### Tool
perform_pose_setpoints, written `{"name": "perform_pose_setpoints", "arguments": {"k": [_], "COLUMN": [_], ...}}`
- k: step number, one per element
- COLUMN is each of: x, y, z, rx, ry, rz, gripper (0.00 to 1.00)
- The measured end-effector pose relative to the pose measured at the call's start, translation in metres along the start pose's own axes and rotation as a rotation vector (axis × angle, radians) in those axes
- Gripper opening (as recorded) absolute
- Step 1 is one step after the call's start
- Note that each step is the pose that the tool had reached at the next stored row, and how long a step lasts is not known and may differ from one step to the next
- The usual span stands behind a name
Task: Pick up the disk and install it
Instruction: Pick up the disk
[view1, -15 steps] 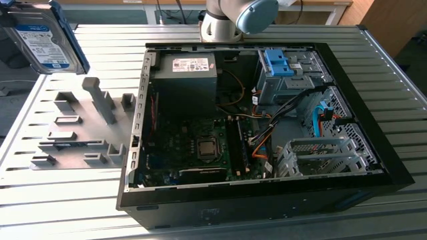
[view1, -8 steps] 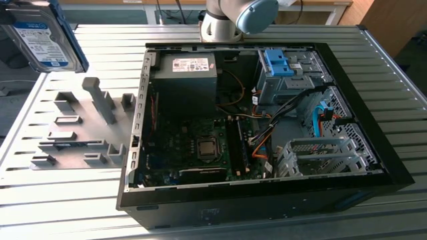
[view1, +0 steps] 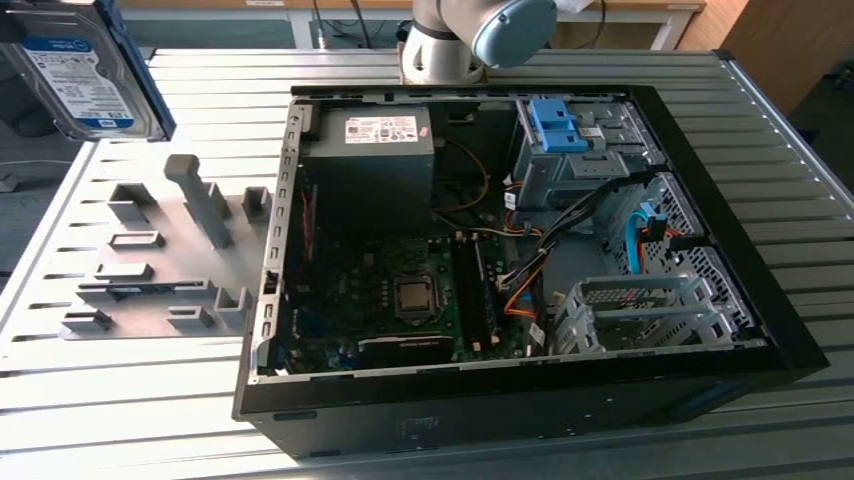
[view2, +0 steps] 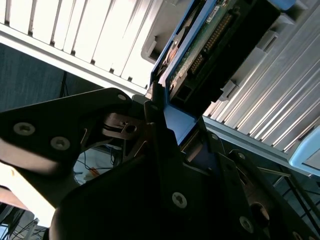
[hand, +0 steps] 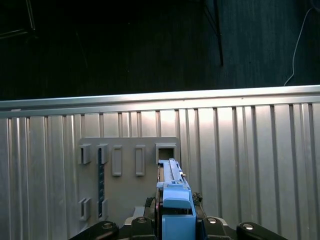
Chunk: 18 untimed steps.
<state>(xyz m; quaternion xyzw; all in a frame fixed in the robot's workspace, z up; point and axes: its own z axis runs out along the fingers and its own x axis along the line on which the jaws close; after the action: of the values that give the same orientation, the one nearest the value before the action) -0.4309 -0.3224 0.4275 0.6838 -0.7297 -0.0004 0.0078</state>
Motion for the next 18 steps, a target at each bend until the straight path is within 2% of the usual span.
{"name": "perform_pose_setpoints", "arguments": {"k": [12, 18], "x": [0.0000, -0.0001], "y": [0.0001, 0.0002], "z": [-0.0072, -0.0142], "rx": [-0.0001, -0.0001], "ry": [0.0001, 0.0001], "rz": [0.000, 0.000], "gripper": [0.36, 0.36]}}
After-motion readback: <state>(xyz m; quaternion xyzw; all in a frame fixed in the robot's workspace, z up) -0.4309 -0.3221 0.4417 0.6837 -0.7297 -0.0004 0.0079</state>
